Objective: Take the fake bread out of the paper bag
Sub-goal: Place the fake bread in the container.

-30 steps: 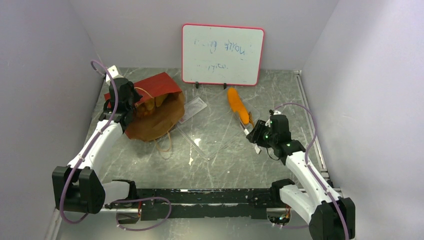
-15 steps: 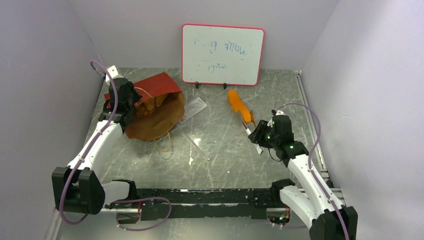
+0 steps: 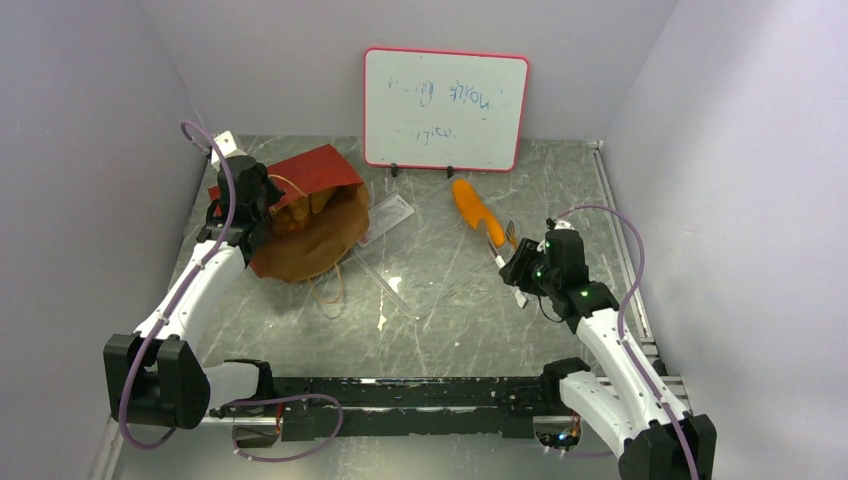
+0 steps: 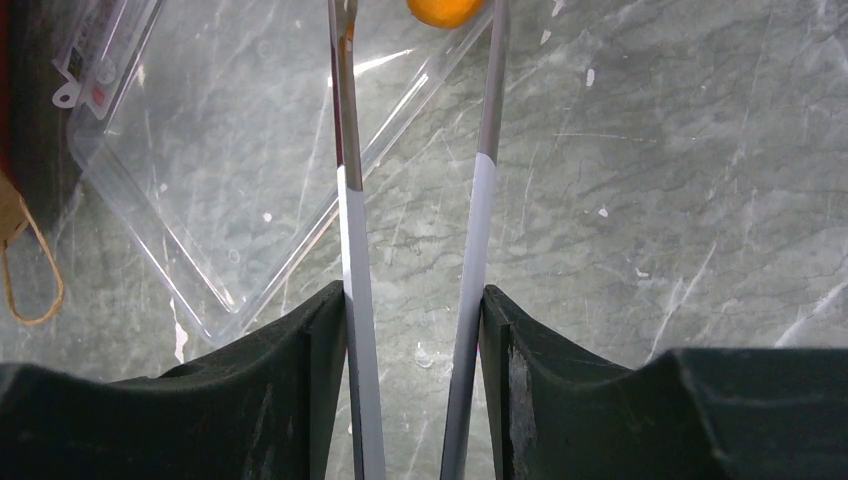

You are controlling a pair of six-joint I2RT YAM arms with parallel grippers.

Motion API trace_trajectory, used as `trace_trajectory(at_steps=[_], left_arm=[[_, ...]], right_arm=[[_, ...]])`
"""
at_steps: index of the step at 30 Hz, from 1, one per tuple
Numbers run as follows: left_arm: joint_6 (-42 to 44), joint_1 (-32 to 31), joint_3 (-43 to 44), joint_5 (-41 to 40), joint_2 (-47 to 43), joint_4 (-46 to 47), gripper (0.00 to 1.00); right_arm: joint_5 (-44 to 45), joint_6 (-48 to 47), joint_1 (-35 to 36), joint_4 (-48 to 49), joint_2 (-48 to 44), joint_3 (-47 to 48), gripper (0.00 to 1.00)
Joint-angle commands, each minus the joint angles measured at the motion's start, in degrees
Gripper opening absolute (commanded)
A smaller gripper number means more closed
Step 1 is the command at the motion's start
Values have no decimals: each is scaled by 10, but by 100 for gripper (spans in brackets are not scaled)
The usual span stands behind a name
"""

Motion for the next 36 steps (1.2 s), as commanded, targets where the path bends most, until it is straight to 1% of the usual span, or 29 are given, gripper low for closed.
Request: trace_trajectory(at_steps=[1, 9, 15, 19, 22, 25, 30, 36], left_arm=[[-1, -4, -1, 8, -10, 7, 7], [1, -4, -3, 8, -10, 8, 7], [1, -4, 1, 14, -6, 4, 7], [4, -4, 2, 14, -4, 3, 7], [6, -4, 5, 14, -2, 1, 7], [6, -4, 8, 14, 1, -2, 7], [8, -3, 21, 15, 8, -10, 7], [9, -4, 29, 19, 14, -14, 7]], right_arm=[[9, 2, -4, 1, -16, 25, 48], [3, -3, -3, -9, -41, 59, 47], [-13, -8, -2, -7, -44, 78, 47], [-32, -5, 9, 5, -44, 90, 45], [-35, 3, 30, 19, -38, 98, 44], [-6, 13, 85, 33, -18, 111, 44], [104, 32, 251, 51, 42, 147, 43], [165, 70, 385, 73, 76, 165, 42]])
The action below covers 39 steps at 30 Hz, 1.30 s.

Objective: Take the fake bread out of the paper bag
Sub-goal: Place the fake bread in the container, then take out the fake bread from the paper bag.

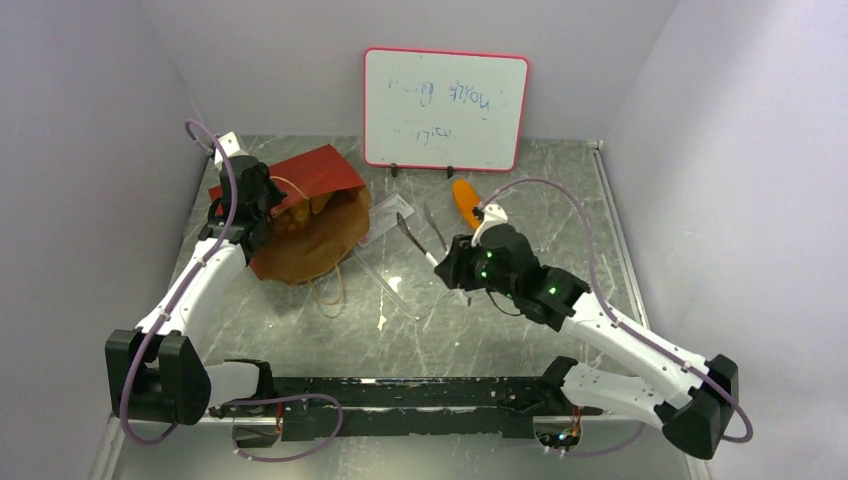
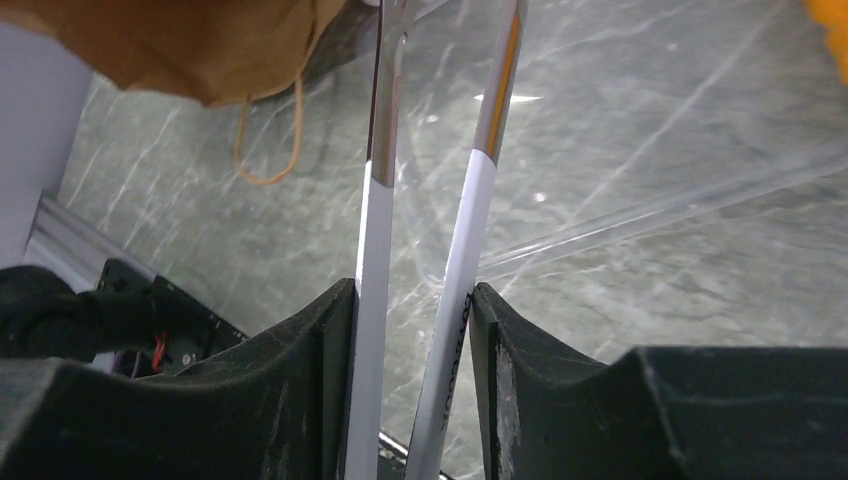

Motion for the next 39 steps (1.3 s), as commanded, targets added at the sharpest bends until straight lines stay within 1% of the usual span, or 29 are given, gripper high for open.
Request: trace_trajectory(at_steps=[1, 8, 11, 13, 17, 21, 25, 28, 33, 39], left_arm=[[9, -4, 29, 11, 6, -4, 7], [9, -4, 26, 16, 11, -1, 7], [7, -4, 22, 19, 6, 0, 7], [6, -4, 19, 22, 2, 0, 7], [4, -4, 12, 26, -10, -2, 7], [0, -7, 3, 33, -23, -3, 7], [-6, -11, -7, 42, -36, -5, 7], [-7, -15, -11, 46, -43, -8, 7], [-9, -18, -16, 52, -53, -12, 7], [-12, -21, -19, 58, -60, -14, 7]], right_arm=[[81, 39, 82, 41, 6, 27, 42], [150, 79, 230, 56, 57, 57, 41], [160, 83, 267, 79, 97, 72, 41], [156, 82, 278, 101, 126, 82, 41], [149, 73, 280, 151, 194, 97, 41], [147, 55, 275, 180, 275, 163, 41], [124, 44, 250, 211, 350, 202, 42], [104, 42, 225, 234, 387, 224, 42], [70, 40, 195, 237, 449, 278, 43], [54, 38, 179, 240, 508, 334, 45]])
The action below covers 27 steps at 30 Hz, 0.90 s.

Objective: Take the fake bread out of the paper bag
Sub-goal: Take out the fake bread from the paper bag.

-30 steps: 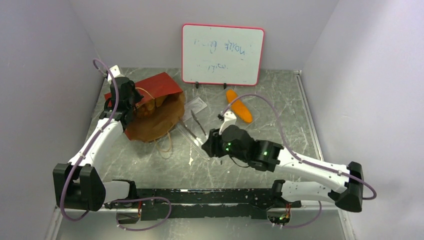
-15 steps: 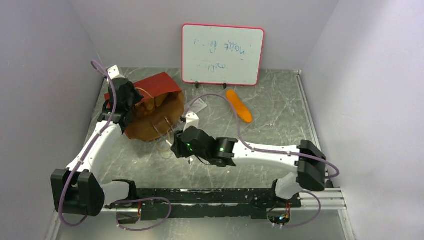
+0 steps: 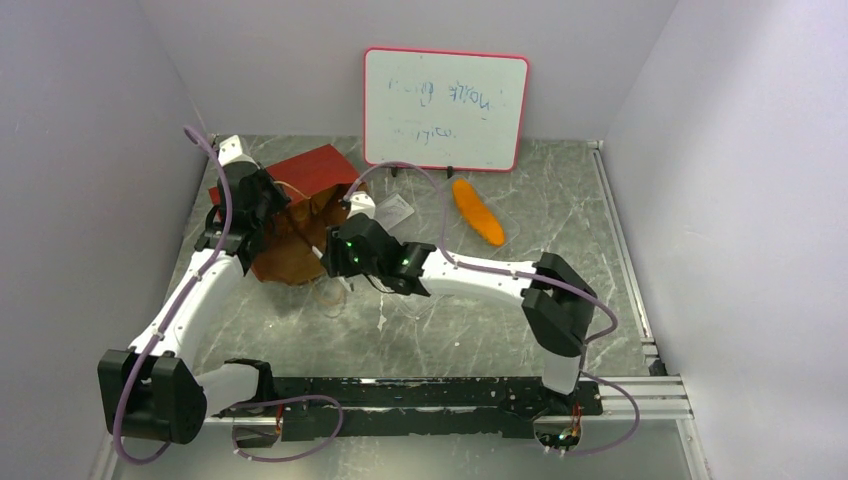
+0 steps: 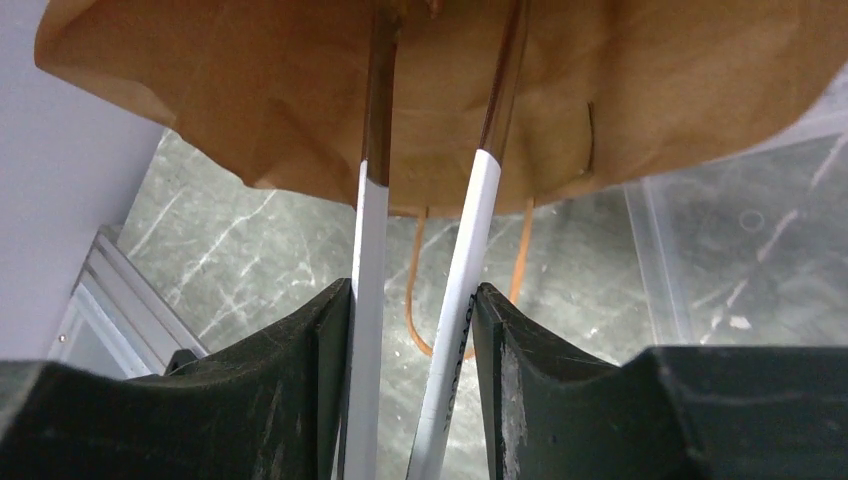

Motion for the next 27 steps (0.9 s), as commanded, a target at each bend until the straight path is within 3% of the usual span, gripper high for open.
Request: trace_trajectory(at_steps=[1, 27], left_arm=[[-6, -7, -6, 17, -18, 4, 7], [5, -9, -10, 21, -19, 5, 7]], right_arm=[[-19, -6, -10, 31, 34, 50, 45], [-73, 20, -68, 35, 163, 163, 46]])
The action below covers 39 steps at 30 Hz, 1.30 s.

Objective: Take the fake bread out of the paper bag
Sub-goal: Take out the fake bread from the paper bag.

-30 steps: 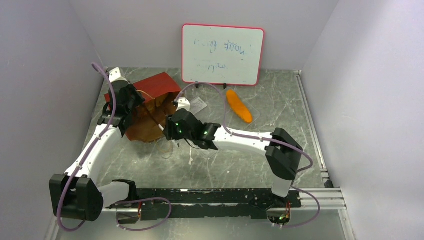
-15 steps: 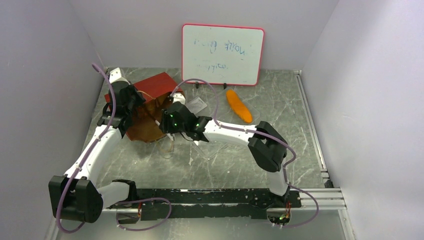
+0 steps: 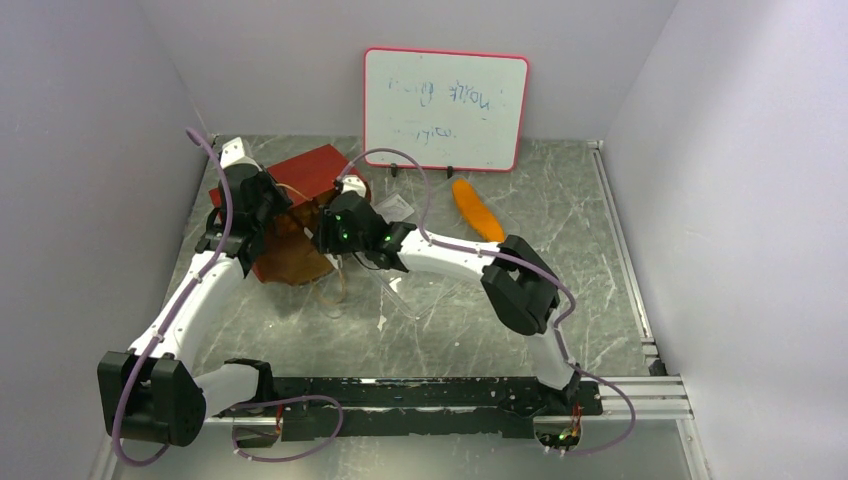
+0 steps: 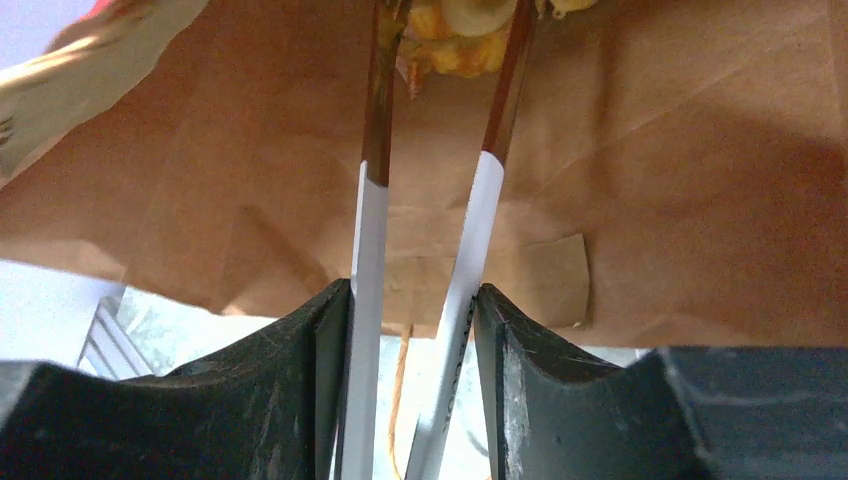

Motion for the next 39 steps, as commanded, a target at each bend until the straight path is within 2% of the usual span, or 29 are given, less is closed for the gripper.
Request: trace_trajectory(at_steps=[1, 5, 7, 10, 13, 20, 30, 34, 39], left_arm=[[5, -5, 0, 8, -12, 6, 7], [5, -5, 2, 8, -11, 5, 7], [4, -5, 3, 8, -10, 5, 7], [3, -7, 4, 7, -9, 3, 7], [4, -9, 8, 3, -8, 0, 7], [2, -12, 9, -16, -3, -3, 7], [-7, -12, 22, -45, 23, 4, 7], [-6, -12, 31, -58, 34, 8, 7], [-9, -12, 40, -77, 59, 16, 7]], right_arm=[[-12, 10, -11, 14, 27, 34, 46], [-17, 15, -18, 16, 34, 34, 45], [-19, 17, -21, 21, 33, 29, 40], [-23, 17, -23, 34, 23, 14, 17], [-23, 17, -23, 42, 9, -3, 1], [-20, 16, -21, 54, -43, -54, 0], [-29, -6, 1, 39, -152, -173, 0], [-30, -16, 17, 11, -223, -238, 0], [-16, -33, 50, -40, -360, -334, 0]])
